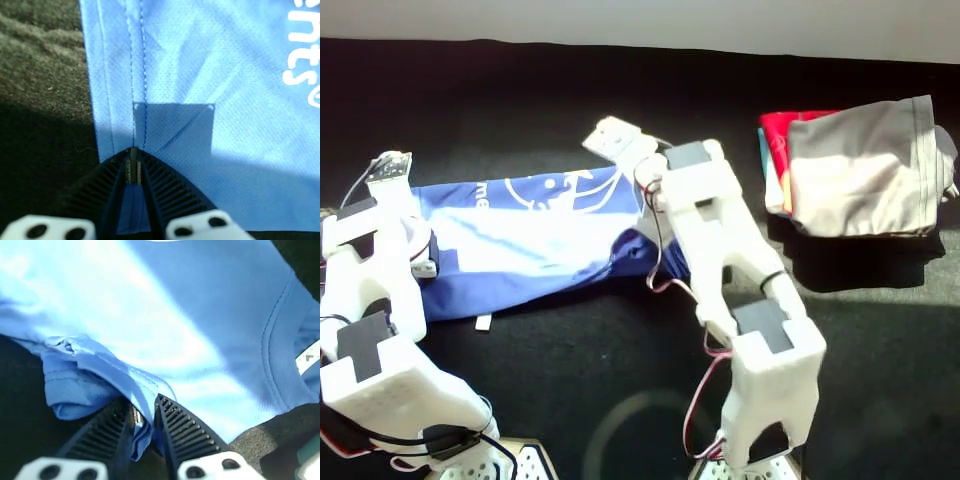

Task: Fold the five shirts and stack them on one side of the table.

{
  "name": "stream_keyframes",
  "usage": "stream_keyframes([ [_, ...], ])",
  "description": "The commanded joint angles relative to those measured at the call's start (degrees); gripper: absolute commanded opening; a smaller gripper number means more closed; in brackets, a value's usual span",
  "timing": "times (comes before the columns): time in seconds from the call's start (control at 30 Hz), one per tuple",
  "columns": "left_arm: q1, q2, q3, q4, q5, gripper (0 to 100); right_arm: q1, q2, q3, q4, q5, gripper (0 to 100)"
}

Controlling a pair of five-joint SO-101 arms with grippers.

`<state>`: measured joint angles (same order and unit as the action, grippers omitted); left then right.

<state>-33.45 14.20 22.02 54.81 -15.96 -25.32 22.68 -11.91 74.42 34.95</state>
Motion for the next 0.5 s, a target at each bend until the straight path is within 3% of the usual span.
stream_keyframes([
  [0.0, -0.57, 0.13, 0.22, -0.79, 0.35, 1, 0.57, 6.55, -13.23, -0.75, -2.02, 1.4],
  [0.2, -0.57, 0.13, 0.22, -0.79, 0.35, 1, 1.89, 19.21, -28.35, 0.84, -7.38, 21.5],
  [0.47, -0.57, 0.13, 0.22, -0.70, 0.35, 1, 6.64, 22.73, -44.53, 2.15, -21.01, 19.0],
])
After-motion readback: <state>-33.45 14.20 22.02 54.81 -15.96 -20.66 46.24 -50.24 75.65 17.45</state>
